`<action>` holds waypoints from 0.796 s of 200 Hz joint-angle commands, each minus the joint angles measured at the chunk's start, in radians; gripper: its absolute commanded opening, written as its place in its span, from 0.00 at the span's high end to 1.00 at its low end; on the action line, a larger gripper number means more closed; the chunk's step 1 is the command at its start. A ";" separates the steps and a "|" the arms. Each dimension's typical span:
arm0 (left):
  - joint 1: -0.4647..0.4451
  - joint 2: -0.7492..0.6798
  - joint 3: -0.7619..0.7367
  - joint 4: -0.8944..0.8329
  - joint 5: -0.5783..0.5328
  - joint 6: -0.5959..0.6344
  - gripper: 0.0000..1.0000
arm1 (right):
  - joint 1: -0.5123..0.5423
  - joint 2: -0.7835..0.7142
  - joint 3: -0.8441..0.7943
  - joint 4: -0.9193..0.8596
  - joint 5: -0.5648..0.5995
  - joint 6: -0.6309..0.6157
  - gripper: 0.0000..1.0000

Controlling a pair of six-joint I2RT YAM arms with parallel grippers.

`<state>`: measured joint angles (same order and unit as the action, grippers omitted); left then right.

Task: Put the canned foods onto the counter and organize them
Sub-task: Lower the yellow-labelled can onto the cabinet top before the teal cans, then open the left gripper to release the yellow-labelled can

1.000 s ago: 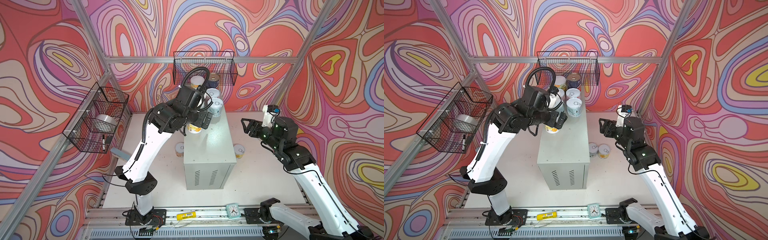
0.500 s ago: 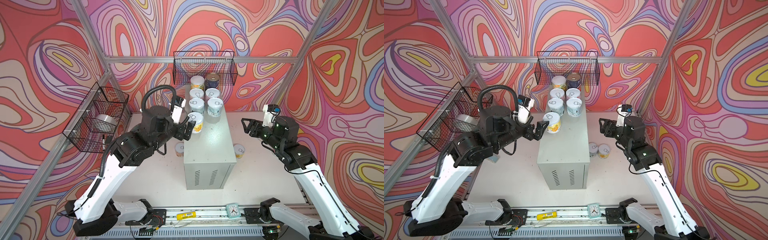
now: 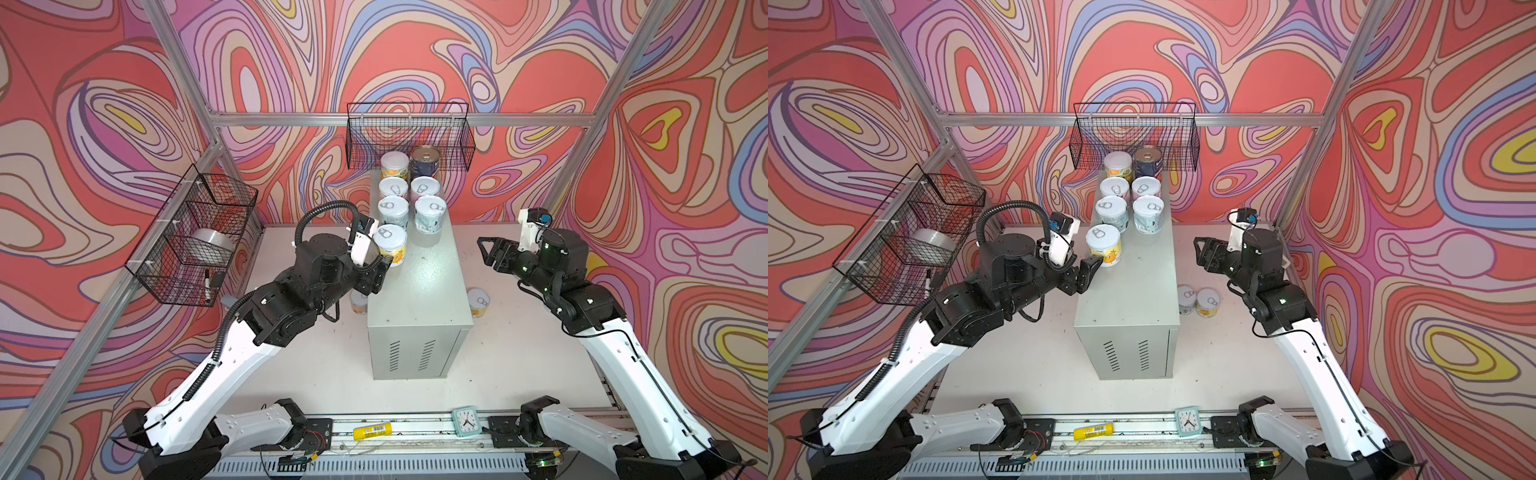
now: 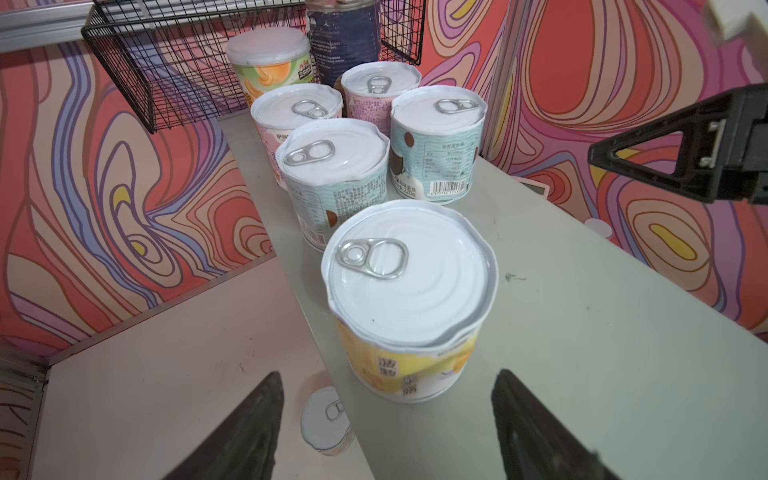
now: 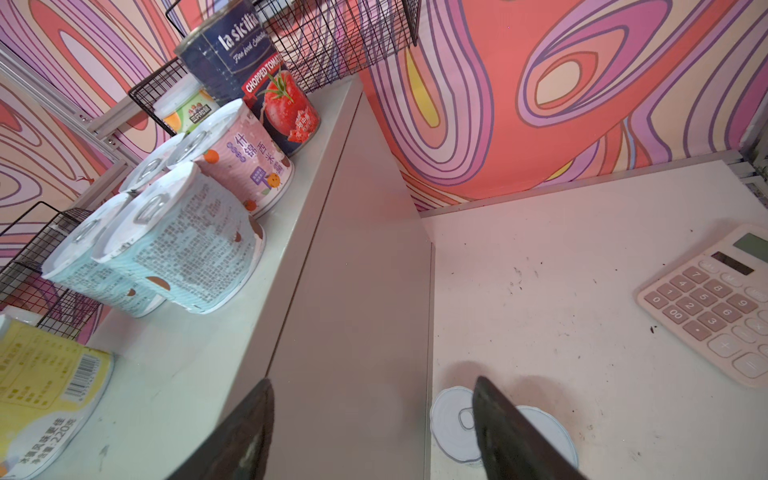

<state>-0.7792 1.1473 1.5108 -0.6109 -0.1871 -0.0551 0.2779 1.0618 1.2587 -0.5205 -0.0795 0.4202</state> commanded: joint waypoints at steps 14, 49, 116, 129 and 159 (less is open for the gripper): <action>-0.001 0.015 -0.015 0.081 -0.014 0.024 0.25 | -0.002 0.001 0.024 -0.008 0.000 0.005 0.23; 0.001 0.041 -0.014 0.090 -0.023 0.023 0.27 | -0.002 0.000 0.014 -0.011 0.008 -0.004 0.23; 0.006 0.072 -0.018 0.112 -0.019 0.026 0.30 | -0.002 -0.008 -0.006 -0.003 0.022 -0.008 0.23; 0.009 0.075 -0.023 0.121 -0.007 0.030 0.30 | -0.001 -0.006 -0.007 -0.004 0.019 -0.008 0.23; 0.019 0.087 -0.024 0.128 -0.005 0.024 0.30 | -0.001 -0.006 -0.011 -0.004 0.019 -0.006 0.23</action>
<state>-0.7731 1.2194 1.4998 -0.5167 -0.1917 -0.0448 0.2779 1.0622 1.2602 -0.5282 -0.0692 0.4202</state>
